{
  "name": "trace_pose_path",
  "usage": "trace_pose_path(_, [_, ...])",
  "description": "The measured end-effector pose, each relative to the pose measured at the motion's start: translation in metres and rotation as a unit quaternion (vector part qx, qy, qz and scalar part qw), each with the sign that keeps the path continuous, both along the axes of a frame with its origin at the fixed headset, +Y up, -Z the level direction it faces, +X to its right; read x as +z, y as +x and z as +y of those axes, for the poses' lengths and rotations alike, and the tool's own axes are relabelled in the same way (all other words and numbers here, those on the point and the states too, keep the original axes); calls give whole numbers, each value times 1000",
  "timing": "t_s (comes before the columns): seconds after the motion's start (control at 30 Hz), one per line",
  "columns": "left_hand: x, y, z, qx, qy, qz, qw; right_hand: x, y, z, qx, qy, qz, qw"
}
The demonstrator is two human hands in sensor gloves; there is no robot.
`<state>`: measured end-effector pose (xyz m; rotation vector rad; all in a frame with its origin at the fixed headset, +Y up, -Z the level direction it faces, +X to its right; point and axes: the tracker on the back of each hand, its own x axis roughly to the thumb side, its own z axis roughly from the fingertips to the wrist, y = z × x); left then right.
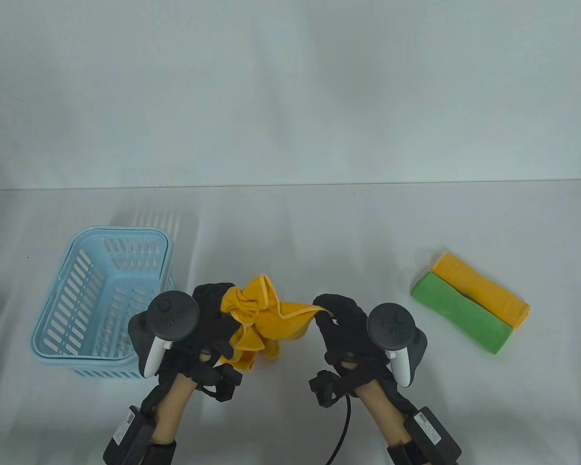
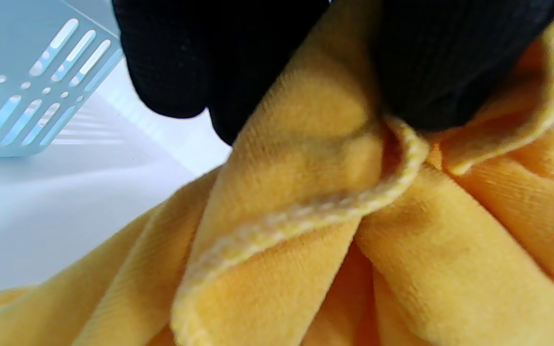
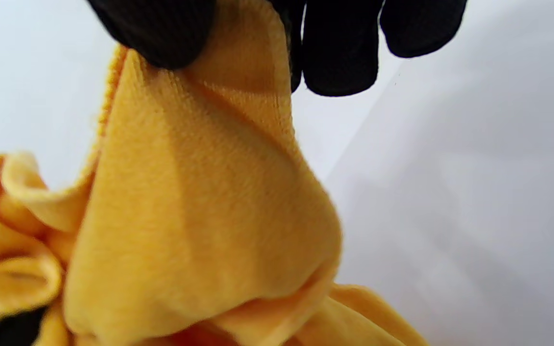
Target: Roll square towel into towel roll
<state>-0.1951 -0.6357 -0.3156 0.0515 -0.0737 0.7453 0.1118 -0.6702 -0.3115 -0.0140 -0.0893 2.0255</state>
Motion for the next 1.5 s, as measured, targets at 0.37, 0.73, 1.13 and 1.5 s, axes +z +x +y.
trace_pose_path(0.37, [-6, 12, -16, -42, -39, -24, 998, -1, 23, 15, -35, 22, -40, 998])
trace_pose_path(0.73, [-12, 28, -34, -79, -73, -55, 993, 9, 32, 60, -24, 87, -52, 995])
trace_pose_path(1.13, [-20, 27, -53, -117, -111, -48, 986, -19, 22, 146, 73, 61, -55, 994])
trace_pose_path(1.5, [-19, 32, -52, -193, -104, -36, 975, -33, 27, 192, 122, 21, -96, 988])
